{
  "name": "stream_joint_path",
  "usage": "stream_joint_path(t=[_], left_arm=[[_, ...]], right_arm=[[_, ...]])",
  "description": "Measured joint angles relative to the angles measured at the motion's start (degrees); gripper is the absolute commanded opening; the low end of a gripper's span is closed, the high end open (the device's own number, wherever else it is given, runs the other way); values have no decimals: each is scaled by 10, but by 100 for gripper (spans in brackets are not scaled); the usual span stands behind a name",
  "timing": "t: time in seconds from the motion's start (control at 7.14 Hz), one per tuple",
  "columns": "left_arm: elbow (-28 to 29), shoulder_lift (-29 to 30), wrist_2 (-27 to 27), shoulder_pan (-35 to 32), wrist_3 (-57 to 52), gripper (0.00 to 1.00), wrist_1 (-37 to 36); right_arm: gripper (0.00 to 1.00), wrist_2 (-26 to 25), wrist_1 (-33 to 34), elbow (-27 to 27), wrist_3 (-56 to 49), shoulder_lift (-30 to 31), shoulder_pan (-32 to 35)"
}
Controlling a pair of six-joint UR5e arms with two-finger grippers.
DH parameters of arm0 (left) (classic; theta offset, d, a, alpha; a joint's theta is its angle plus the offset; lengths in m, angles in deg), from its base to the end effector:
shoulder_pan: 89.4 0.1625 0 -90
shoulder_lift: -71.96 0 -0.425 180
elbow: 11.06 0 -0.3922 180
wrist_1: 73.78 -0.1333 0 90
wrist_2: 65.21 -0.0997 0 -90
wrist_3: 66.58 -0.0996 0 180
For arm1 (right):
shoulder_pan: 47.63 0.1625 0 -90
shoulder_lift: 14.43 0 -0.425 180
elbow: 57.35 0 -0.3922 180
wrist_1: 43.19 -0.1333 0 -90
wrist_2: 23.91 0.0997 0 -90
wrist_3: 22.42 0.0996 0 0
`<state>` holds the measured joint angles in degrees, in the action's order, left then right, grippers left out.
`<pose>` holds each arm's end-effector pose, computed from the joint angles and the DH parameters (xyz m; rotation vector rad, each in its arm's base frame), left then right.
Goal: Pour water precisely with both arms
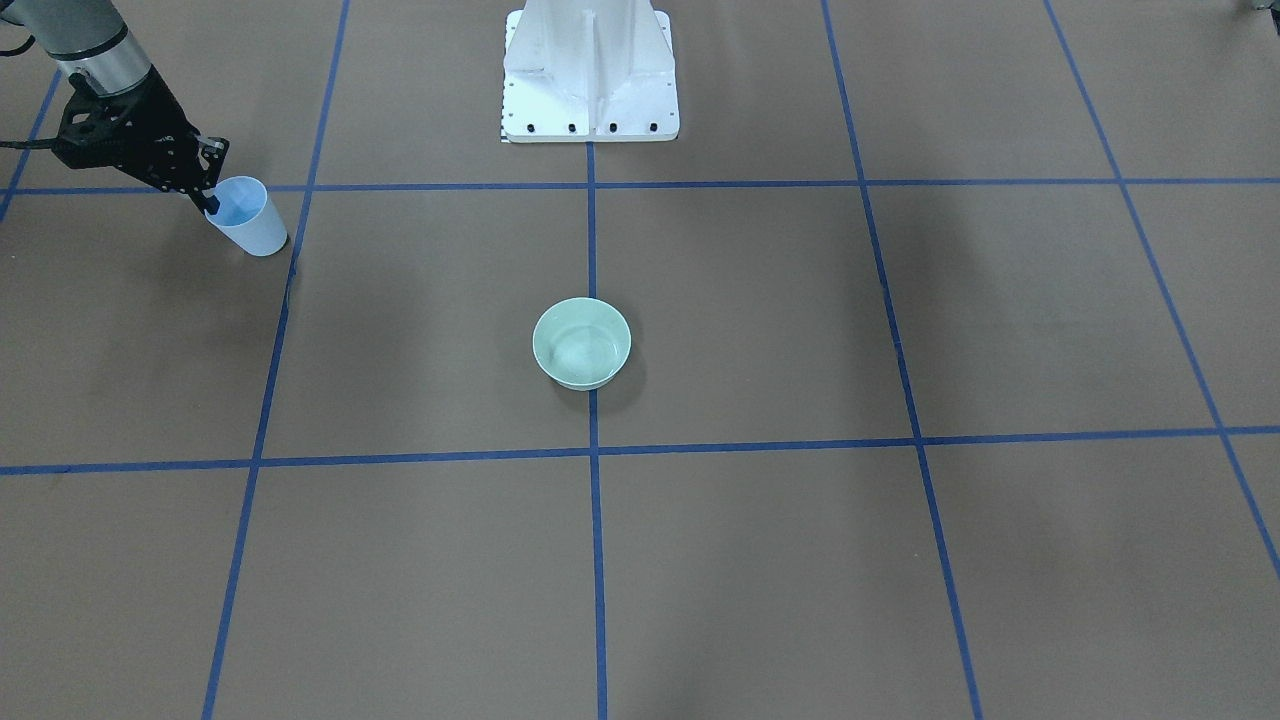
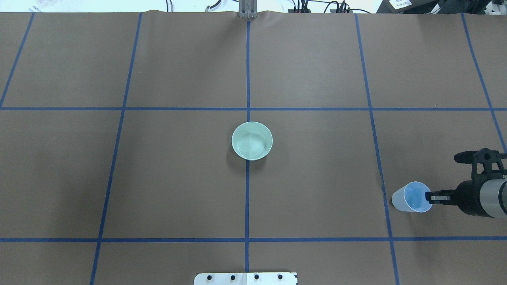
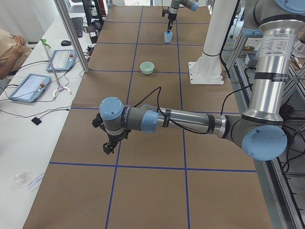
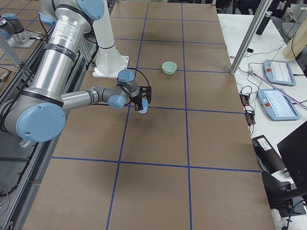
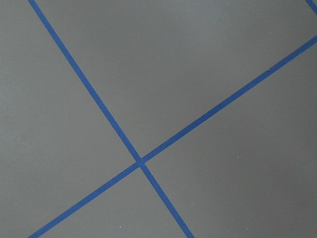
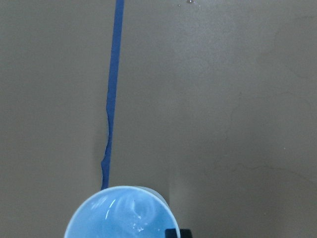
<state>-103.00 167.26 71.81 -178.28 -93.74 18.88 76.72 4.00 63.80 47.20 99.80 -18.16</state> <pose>-0.0499 -0.5393 0.5860 0.3476 0.7705 0.5352 -0.2517 -0.2742 0.4900 0.2071 -0.8579 0.0677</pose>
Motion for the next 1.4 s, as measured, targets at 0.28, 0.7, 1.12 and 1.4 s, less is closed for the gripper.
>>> stream_joint_path(t=[0.28, 0.7, 1.12, 1.4], left_arm=[[1, 0, -1, -1, 0, 100, -1], [2, -1, -1, -5, 4, 100, -5], [2, -20, -4, -48, 129, 100, -6], [3, -47, -2, -65, 190, 100, 2]], right_arm=[[0, 10, 4, -2, -26, -12, 32], [0, 17, 133, -6, -75, -114, 77], [0, 17, 400, -7, -101, -327, 88], [0, 15, 531, -7, -102, -435, 86]])
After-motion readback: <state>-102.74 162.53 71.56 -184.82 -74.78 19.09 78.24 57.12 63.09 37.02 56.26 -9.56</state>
